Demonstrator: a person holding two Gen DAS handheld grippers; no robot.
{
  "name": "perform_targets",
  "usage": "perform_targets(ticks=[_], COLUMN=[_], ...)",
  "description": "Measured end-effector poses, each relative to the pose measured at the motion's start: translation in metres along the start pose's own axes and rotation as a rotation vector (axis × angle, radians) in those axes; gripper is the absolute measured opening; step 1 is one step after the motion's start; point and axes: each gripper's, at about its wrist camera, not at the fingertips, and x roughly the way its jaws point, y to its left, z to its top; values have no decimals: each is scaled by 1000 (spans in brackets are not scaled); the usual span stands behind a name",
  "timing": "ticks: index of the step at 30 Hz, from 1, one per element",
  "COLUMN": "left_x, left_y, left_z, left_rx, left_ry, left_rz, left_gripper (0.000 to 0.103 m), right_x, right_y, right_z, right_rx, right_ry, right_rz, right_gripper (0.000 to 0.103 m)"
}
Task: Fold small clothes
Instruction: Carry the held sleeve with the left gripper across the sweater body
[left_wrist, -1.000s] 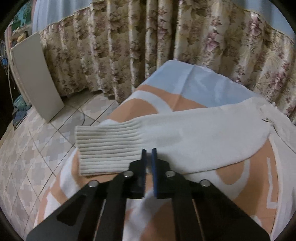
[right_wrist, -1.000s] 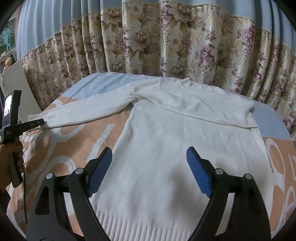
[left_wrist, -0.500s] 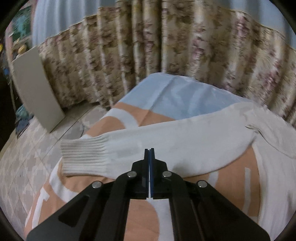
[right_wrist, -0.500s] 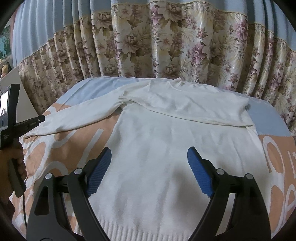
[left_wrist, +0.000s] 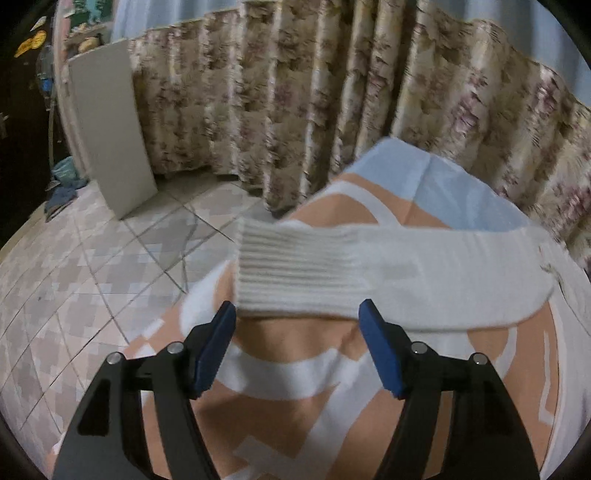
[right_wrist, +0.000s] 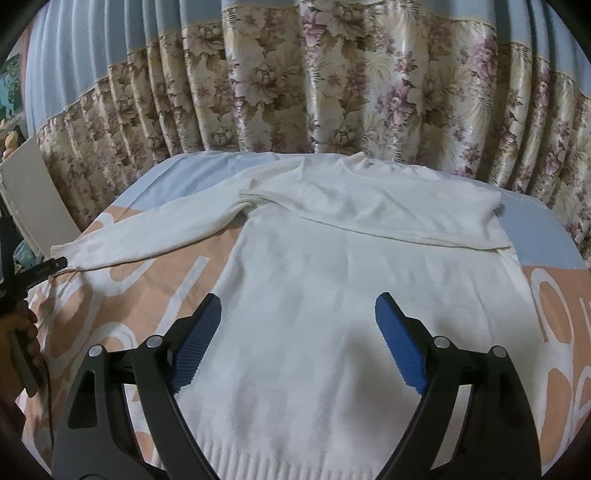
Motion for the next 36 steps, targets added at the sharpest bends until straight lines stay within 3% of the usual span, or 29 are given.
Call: perform_targets(ticks=[4, 8, 9, 10, 12, 13, 15, 24, 36], left_x=[15, 25, 27, 27, 28, 27, 25, -4, -30], left_y=[0, -12, -13, -12, -15, -19, -27, -45, -122], left_z=[4, 13, 15, 17, 21, 22, 21, 30, 43], left_rx=[-8, 41, 40, 37, 45, 56, 83, 83, 145], left_ry=[66, 67, 62, 57, 56, 51, 41, -55, -89], left_rz=[-14, -10, -19, -41, -78, -89, -92, -133, -200], left_gripper=[78, 77, 68, 50, 31, 23, 18, 15, 15], right_x=[4, 5, 5, 5, 4, 4, 4, 4, 12], right_y=[7, 7, 7, 7, 7, 6, 5, 0, -37], right_z=[1, 1, 1, 1, 1, 1, 1, 3, 17], right_rx=[-12, -11, -11, -11, -11, -10, -10, -2, 48], right_ry=[6, 12, 11, 11, 11, 9, 9, 6, -8], right_rz=[3, -7, -10, -11, -14, -15, -17, -19, -51], right_gripper=[86, 86, 86, 87, 87, 87, 87, 87, 87])
